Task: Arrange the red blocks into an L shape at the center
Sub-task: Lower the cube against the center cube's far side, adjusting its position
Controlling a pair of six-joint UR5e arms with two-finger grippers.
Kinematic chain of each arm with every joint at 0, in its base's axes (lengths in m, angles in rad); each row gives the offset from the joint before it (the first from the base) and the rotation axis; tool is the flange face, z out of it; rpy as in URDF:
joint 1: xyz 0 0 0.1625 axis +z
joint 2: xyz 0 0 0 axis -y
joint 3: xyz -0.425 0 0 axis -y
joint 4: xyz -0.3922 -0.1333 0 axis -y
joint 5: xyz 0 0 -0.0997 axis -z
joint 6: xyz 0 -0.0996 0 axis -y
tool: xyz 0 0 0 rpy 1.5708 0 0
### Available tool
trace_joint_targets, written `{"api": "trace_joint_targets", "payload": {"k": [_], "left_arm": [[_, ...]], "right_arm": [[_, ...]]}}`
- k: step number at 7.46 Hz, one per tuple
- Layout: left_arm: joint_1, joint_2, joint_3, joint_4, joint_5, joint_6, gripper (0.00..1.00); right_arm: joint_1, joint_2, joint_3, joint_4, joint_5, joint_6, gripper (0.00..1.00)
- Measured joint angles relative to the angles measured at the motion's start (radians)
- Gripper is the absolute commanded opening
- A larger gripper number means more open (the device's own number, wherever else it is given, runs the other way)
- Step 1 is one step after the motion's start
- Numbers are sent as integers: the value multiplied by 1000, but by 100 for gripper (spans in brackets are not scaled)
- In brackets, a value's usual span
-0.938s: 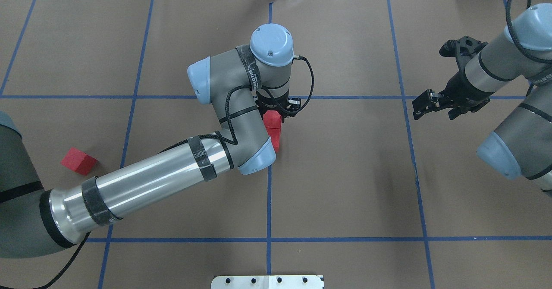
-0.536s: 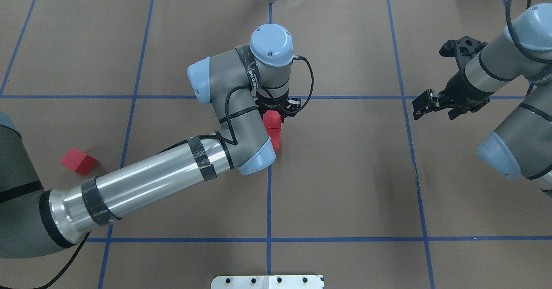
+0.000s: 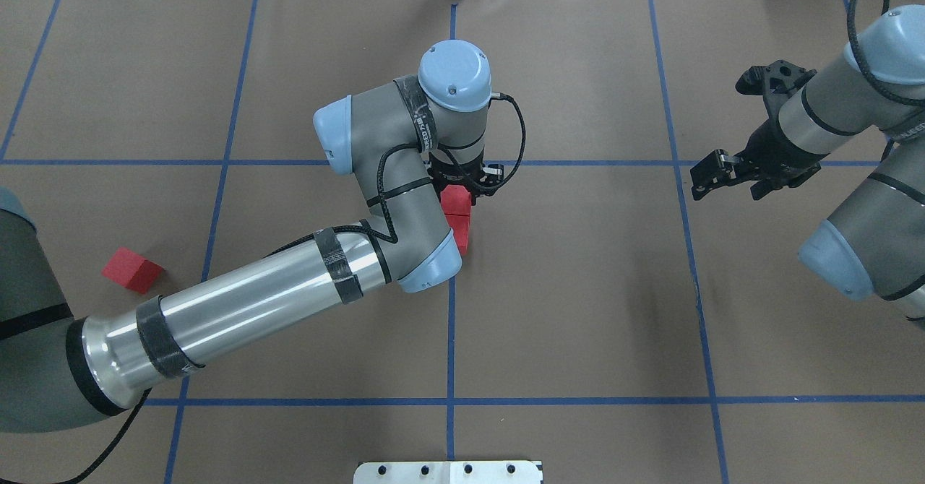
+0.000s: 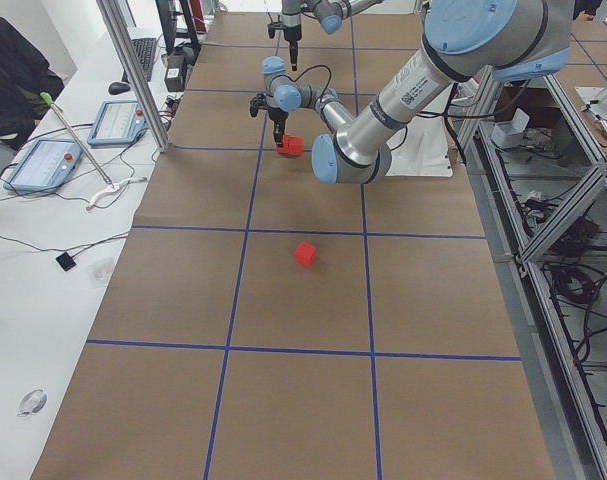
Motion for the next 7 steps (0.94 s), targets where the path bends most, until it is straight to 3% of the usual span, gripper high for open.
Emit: {"api": "trace_joint_targets", "payload": {"k": [4, 7], "left_arm": [[1, 1, 1, -3, 1, 2, 79], [2, 1, 1, -5, 3, 4, 99]], "right_arm": [[0, 0, 0, 0, 0, 0, 100], [0, -1, 0, 0, 0, 0, 100]]}}
